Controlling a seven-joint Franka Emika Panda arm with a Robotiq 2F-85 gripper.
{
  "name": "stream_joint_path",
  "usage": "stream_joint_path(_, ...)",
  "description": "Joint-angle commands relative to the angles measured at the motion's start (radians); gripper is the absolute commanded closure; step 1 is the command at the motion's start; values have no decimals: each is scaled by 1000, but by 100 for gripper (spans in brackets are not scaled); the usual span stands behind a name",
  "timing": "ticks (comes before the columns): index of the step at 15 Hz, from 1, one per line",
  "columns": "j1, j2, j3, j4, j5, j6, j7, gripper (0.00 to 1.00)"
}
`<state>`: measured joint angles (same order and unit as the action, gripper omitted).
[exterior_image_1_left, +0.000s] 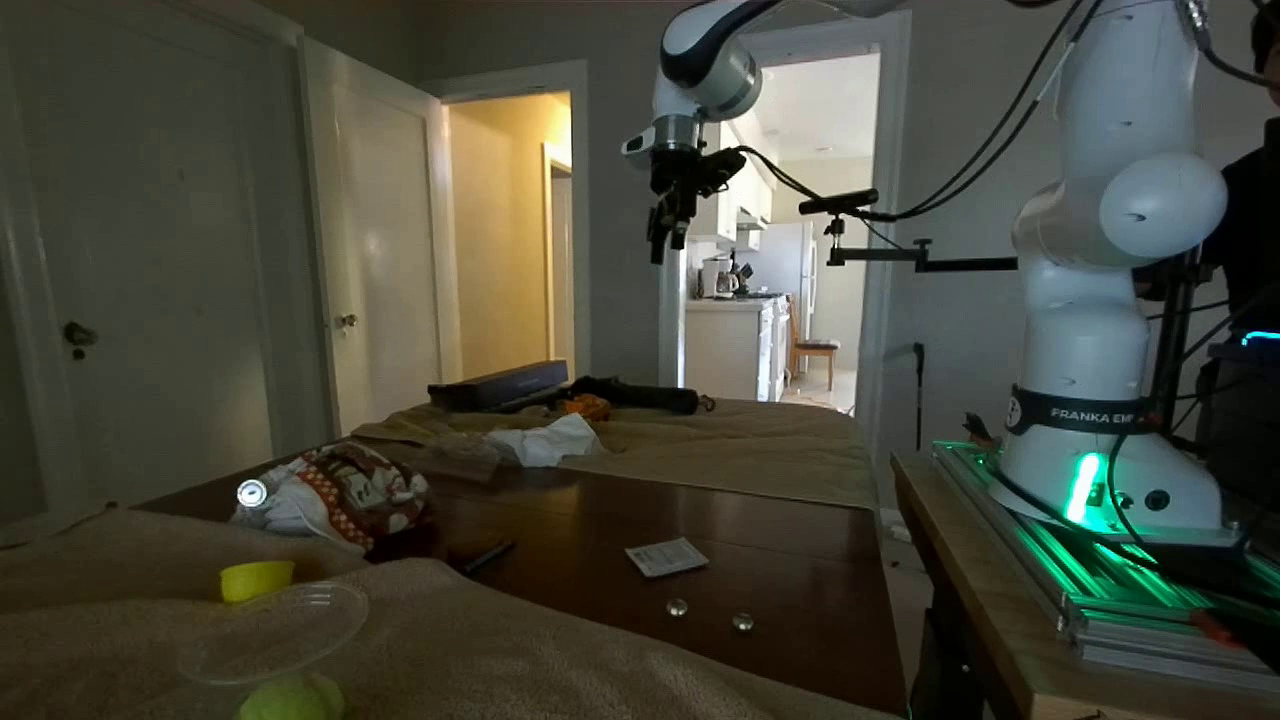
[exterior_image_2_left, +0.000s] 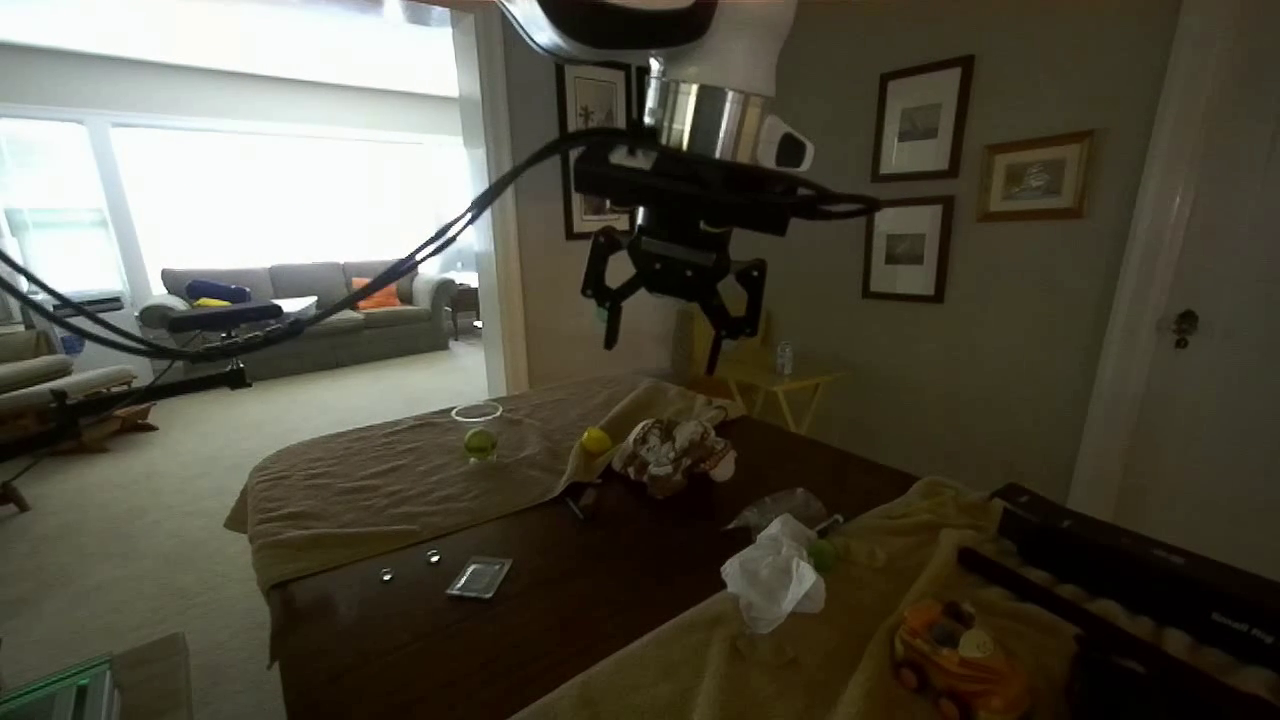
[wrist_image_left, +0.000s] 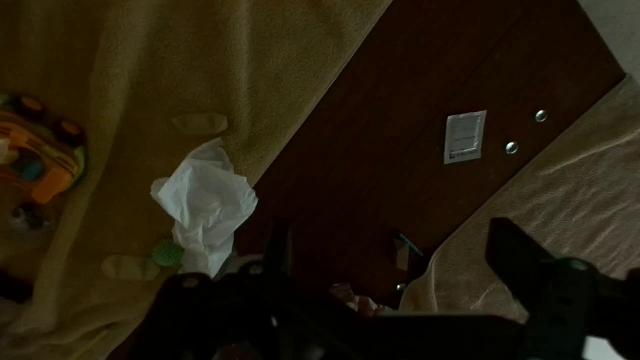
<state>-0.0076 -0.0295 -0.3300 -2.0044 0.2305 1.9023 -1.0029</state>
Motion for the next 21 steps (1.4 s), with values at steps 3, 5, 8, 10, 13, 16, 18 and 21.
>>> stream_joint_path(3, -78, 228, 114, 308, 17, -13, 193, 0)
stream_joint_path(5, -96, 279, 141, 385, 22, -14, 321, 0)
stream_joint_path(8, -111, 339, 177, 485, 14, -25, 513, 0)
stream_joint_path(10, -118, 376, 203, 551, 10, -49, 615, 0)
stream_joint_path(13, -130, 345, 232, 499, -12, -16, 580, 0)
stream_joint_path(16, -132, 355, 239, 523, -12, -29, 591, 0)
stream_joint_path(18, -136, 355, 238, 524, -12, -29, 590, 0)
stream_joint_path(21, -137, 355, 238, 524, -11, -29, 590, 0)
